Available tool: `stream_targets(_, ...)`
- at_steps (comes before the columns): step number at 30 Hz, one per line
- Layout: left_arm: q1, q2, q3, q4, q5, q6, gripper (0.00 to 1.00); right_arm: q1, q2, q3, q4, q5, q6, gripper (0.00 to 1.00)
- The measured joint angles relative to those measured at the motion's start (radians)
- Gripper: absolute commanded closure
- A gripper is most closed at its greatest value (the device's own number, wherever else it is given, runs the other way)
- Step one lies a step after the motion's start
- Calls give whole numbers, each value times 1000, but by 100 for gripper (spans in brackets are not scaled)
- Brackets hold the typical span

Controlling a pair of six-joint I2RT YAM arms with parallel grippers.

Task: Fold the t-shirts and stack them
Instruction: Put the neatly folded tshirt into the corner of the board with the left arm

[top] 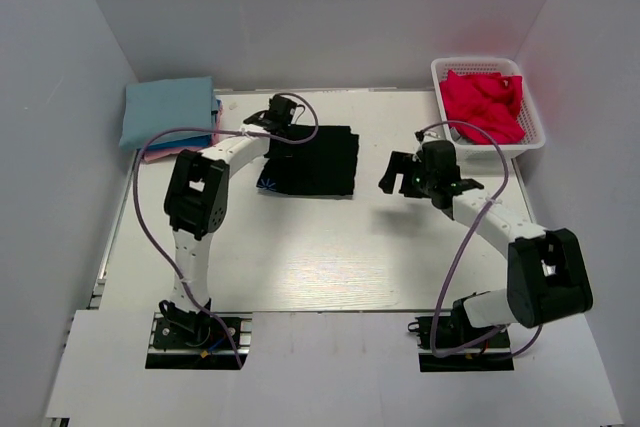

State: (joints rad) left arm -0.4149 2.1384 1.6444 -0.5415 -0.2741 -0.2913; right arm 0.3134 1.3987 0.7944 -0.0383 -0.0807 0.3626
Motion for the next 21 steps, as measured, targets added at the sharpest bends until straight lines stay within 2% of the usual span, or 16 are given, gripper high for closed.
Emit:
stream_targets(7, 19, -144, 4, 7, -114, 203, 100, -6, -130, -69, 16, 117, 1, 10)
stream_targets(11, 20, -204, 64, 5, -165, 292, 100, -6, -158, -85, 40, 158, 0, 10)
stream_targets(21, 38, -213, 171, -13, -281, 473, 100, -11, -129, -85, 41, 181, -1, 10)
